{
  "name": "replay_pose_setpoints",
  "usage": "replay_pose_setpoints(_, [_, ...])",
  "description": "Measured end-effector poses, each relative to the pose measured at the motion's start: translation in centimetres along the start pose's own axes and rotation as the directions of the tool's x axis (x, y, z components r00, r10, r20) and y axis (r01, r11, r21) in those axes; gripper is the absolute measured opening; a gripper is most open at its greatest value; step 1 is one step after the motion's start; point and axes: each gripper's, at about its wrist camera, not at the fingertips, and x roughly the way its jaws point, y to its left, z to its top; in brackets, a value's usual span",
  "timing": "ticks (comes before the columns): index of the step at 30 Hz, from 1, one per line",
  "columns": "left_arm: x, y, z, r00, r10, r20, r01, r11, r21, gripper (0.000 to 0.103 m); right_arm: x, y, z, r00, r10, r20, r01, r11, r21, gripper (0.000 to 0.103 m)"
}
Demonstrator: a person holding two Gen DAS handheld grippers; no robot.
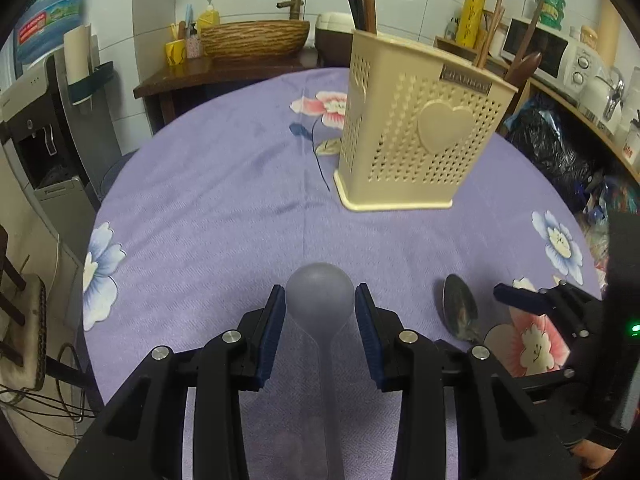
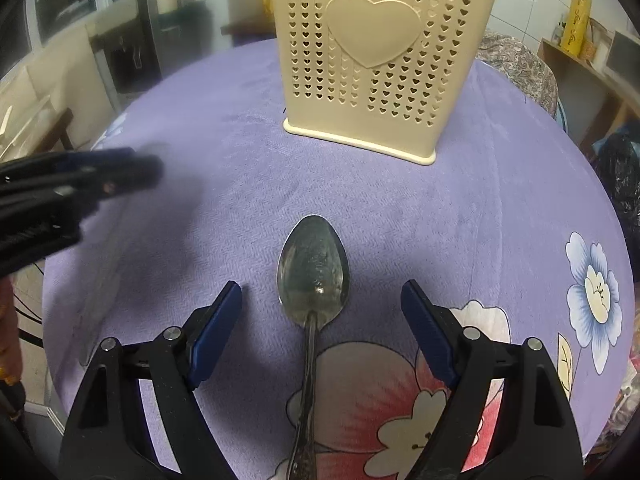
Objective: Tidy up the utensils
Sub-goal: 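Grasp a metal spoon handle with the left tool while the right tool grasps the other spoon, then lift both held metal spoons and lower them into the cream caddy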
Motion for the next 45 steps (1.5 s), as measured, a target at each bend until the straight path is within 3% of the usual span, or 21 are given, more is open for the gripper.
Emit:
replay_pose_setpoints(5, [-0.5,-0.2,0.6,1.0,0.001,0.025,-0.001,1.0,0.0,0.036,0.5,0.0,0.4,1.0,0.02,-0.004,-0.02,1.0,0.012,0.071])
replay_pose_setpoints(10, [-0.5,-0.4,0.7,0.999,-0.003,0.032,0.004,1.0,-0.007,0.036,0.5,0.2,0.9,0.999,0.033,-0.005,-0.033,0.999,-0.008,0.046])
replay_pose_setpoints(13, [-0.5,-0.3,0.7,0.999,-0.007,0.035,0.008,1.0,-0.014,0.036,0.4,0.0,1.0,0.999,0.039,-0.001,-0.039,0.999,-0.009,0.038])
replay_pose_setpoints(22, [-0.7,-0.3,0.6,0.999,-0.014,0.043,0.014,1.0,-0.022,0.036,-0.8,-1.0,1.1,0.995,0.093,0.031,-0.094,0.995,0.029,0.038])
replay_pose_setpoints(28, [-2.5,-0.2,1.2,0.995,-0.021,0.099,0.025,0.999,-0.037,0.036,-5.1,-2.6,1.9,0.982,0.117,0.145,-0.129,0.989,0.071,0.038])
replay_pose_setpoints(36, [-6.5,-0.9,2.3,0.974,-0.046,0.22,0.054,0.998,-0.034,0.036,-11.8,-4.9,2.1,0.953,0.125,0.277,-0.157,0.983,0.098,0.038])
replay_pose_setpoints(45, [-7.4,-2.0,2.1,0.966,-0.047,0.256,0.051,0.999,-0.007,0.036,-13.2,-6.0,1.8,0.947,0.112,0.301,-0.152,0.982,0.113,0.038])
